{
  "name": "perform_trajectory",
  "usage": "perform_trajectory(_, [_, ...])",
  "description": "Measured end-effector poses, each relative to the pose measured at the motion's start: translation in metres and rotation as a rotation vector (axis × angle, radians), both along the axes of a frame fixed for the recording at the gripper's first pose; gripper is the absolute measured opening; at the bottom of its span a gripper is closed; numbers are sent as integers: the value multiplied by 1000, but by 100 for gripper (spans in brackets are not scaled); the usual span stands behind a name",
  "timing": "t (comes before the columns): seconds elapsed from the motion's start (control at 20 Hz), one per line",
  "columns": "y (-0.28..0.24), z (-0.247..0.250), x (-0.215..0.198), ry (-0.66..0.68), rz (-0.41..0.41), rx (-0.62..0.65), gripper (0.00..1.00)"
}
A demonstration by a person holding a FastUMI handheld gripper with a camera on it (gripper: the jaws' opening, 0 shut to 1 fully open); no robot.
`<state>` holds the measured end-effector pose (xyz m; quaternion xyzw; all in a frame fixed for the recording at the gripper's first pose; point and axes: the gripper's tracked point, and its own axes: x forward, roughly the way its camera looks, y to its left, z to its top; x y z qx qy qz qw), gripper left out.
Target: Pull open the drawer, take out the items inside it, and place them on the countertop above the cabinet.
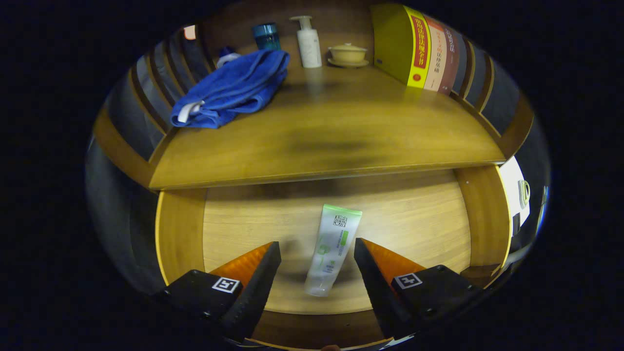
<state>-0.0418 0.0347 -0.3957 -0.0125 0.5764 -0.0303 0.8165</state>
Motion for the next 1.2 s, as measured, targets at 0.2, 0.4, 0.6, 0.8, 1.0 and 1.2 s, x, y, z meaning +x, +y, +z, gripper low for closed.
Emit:
perform_trajectory(0.2, [-14,-24,-7,64,-59,-21,98])
perform_trajectory(0.4, [-21,-36,-15,104,-92,-25,84])
perform_trajectory(0.6, [-21,-31,-13,118,-104,-19,66])
perform_trajectory(0.8, [-21,-9,-4,111,-100,-11,48])
perform_trajectory(1.0, [-23,31,15,79,-71,-16,40])
perform_trajectory(1.2, [-19,68,11,39,-51,1,40])
